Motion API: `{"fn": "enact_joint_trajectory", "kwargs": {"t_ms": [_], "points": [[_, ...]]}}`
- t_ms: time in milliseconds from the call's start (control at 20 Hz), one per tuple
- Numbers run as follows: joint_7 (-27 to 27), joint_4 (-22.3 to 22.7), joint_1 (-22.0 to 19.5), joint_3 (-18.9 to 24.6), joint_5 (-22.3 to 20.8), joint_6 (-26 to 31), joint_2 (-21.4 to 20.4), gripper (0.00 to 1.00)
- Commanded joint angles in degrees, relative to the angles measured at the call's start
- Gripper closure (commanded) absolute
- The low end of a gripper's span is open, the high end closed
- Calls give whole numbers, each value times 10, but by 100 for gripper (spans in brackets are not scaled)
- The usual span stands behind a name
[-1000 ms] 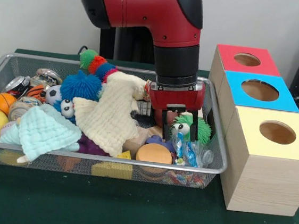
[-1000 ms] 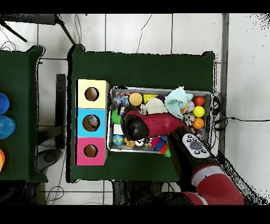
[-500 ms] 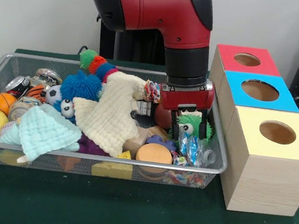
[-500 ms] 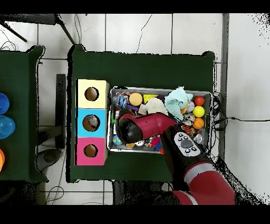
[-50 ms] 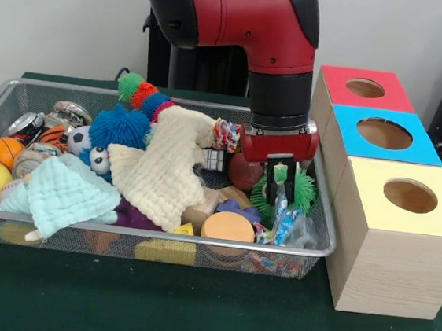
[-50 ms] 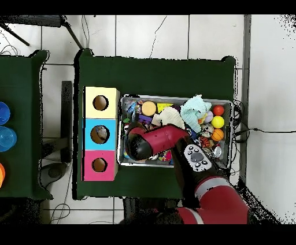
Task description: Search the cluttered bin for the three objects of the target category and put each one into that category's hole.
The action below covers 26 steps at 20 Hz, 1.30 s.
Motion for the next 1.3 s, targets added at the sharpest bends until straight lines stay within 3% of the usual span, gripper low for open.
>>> {"fn": "enact_joint_trajectory", "kwargs": {"t_ms": [50, 500, 750, 950, 1300], "points": [[57, -6, 49, -60, -28, -56, 12, 100], [63, 26, 69, -82, 9, -44, -40, 100], [56, 69, 60, -66, 38, 12, -130, 100], [44, 82, 45, -45, 56, 34, -154, 100], [-21, 127, -31, 51, 126, 131, -236, 100]]}}
